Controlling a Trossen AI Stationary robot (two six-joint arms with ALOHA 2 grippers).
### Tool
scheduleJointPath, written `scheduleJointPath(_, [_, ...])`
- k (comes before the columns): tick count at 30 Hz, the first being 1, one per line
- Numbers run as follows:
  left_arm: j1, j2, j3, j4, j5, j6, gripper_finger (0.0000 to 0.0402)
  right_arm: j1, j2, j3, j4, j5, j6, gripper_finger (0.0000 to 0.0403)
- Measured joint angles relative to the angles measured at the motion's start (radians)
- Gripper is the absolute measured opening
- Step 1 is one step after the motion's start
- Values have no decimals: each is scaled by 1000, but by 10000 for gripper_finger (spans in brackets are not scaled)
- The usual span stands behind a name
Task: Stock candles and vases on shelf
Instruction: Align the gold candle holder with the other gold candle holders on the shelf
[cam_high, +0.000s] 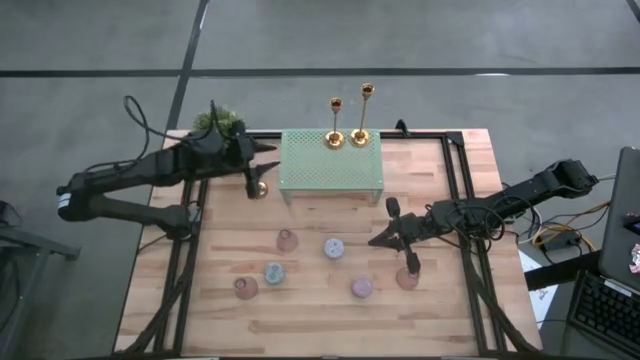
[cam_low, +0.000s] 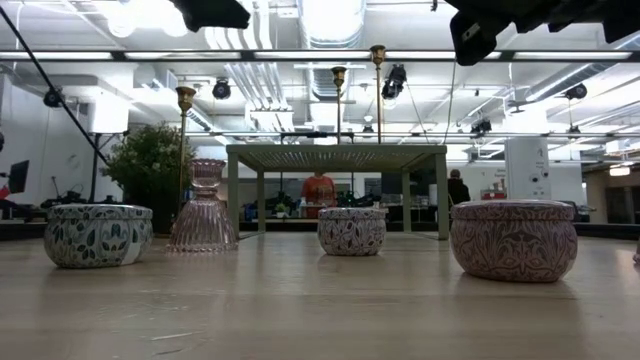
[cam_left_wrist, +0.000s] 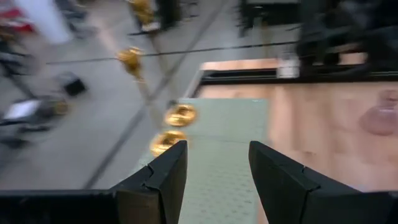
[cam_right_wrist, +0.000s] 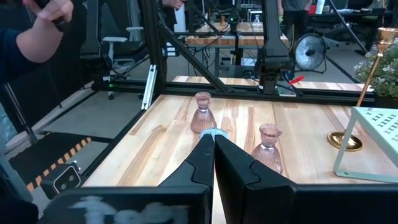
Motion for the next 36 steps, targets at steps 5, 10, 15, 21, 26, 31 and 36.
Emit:
scheduleJointPath(5, [19, -14, 62, -24, -161, 106, 177, 0, 0, 0, 0, 0, 5, 8])
scheduleJointPath(10, [72, -14, 141, -80, -234, 181, 177, 0, 0, 0, 0, 0, 6, 8])
scheduleJointPath(15, [131, -15, 230, -180, -271, 212, 177, 0, 0, 0, 0, 0, 7, 8])
scheduleJointPath(21, [146, -18, 297, -367, -253, 165, 177, 0, 0, 0, 0, 0, 7, 8])
scheduleJointPath(26, [146, -40, 280, -502, -227, 93, 177, 0, 0, 0, 0, 0, 7, 8])
scheduleJointPath(31, [146, -71, 243, -590, -172, 30, 177, 0, 0, 0, 0, 0, 12, 8])
scheduleJointPath(36, [146, -116, 168, -603, -148, -23, 177, 0, 0, 0, -1, 0, 11, 8])
